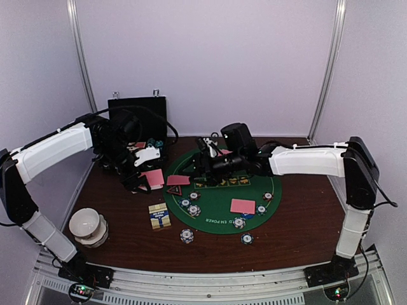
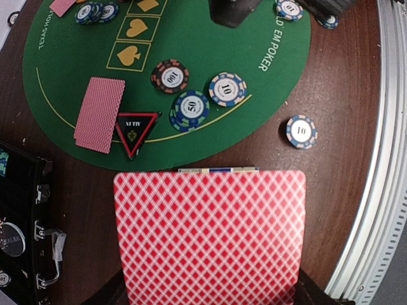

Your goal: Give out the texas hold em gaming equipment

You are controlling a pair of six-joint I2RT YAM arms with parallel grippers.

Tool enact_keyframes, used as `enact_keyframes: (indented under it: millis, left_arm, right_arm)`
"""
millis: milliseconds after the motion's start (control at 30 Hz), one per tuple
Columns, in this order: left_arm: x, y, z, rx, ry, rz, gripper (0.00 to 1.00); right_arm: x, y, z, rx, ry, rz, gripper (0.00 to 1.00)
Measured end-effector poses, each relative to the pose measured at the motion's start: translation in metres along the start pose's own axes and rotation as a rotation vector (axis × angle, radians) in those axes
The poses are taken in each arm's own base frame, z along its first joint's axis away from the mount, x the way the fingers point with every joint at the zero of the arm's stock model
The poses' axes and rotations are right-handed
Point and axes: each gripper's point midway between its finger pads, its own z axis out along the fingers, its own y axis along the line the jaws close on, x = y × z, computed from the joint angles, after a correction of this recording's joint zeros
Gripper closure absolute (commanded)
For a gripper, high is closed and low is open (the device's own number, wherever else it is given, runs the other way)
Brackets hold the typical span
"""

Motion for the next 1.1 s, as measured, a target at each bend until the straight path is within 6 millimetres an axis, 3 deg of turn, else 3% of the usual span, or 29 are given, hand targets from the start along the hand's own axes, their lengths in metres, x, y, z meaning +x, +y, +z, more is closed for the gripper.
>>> enact_keyframes:
  millis: [133,433,900,1100]
  left_arm:
    - [-0.001,-0.001,0.000,0.004,-0.004,0.000,1.00]
    - [-0.002,-0.001,0.000,0.009,-0.009,0.000,1.00]
    - [-0.003,-0.002,-0.001,0.012,-0.014,0.001,1.00]
    - [-0.004,-0.003,-0.001,0.016,-0.020,0.001,1.00]
  right_arm:
    - [0.006,0.015,0.020,-0.065,0.016,0.011,0.26]
    - [0.011,0.018,0.059,-0.125,0.053,0.059,0.25]
    - [0.007,0.033,0.085,-0.213,0.063,0.089,0.24]
    - [0.007,0.036,0.098,-0.248,0.078,0.103,0.28]
